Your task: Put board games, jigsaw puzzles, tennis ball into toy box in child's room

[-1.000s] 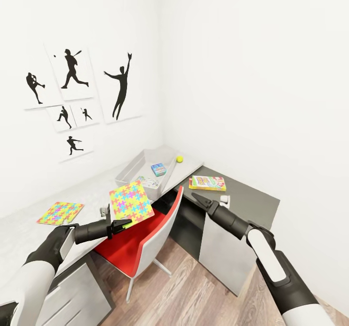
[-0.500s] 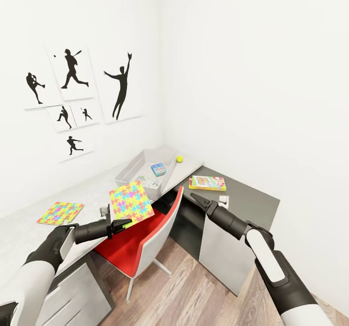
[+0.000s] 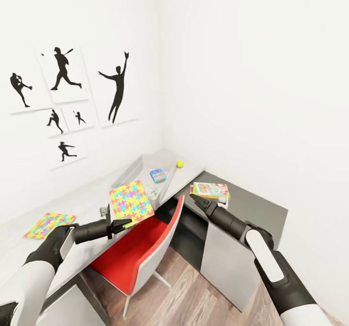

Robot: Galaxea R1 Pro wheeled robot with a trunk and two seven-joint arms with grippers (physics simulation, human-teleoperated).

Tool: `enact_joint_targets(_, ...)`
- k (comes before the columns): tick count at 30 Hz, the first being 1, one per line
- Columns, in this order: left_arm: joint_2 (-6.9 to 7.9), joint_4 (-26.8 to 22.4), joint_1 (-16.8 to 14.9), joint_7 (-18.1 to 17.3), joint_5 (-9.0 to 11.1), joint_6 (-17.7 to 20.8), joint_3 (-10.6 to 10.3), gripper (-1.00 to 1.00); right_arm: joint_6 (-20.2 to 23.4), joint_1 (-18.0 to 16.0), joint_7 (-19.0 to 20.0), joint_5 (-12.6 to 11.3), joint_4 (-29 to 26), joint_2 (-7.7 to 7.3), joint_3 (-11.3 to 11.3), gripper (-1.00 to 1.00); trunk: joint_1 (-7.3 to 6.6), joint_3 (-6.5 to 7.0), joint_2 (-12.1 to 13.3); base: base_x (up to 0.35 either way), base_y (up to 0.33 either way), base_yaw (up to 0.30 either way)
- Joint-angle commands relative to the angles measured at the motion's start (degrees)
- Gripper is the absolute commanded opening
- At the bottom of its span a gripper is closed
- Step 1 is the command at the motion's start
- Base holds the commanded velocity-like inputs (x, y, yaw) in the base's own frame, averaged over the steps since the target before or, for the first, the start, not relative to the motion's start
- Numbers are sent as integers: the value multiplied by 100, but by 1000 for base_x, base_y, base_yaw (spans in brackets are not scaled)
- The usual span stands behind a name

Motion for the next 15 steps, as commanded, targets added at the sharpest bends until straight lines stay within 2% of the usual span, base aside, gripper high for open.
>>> enact_joint_targets(1, 0, 1, -8, -7, 5, 50, 5, -100, 24, -3, -7, -33, 0, 0, 13, 100, 6, -12, -12, 221, 0, 0)
enact_joint_targets(6, -5, -3, -41, 22, 2, 47, 19, -100, 23, -2, -11, -28, 6, 4, 22, 100, 6, -12, -12, 100, 0, 0)
enact_joint_targets(15, -4, -34, -114, 115, 20, 176, 65, -100, 31, -3, -5, -38, 9, -3, -19, 100, 6, -12, -12, 8, 0, 0)
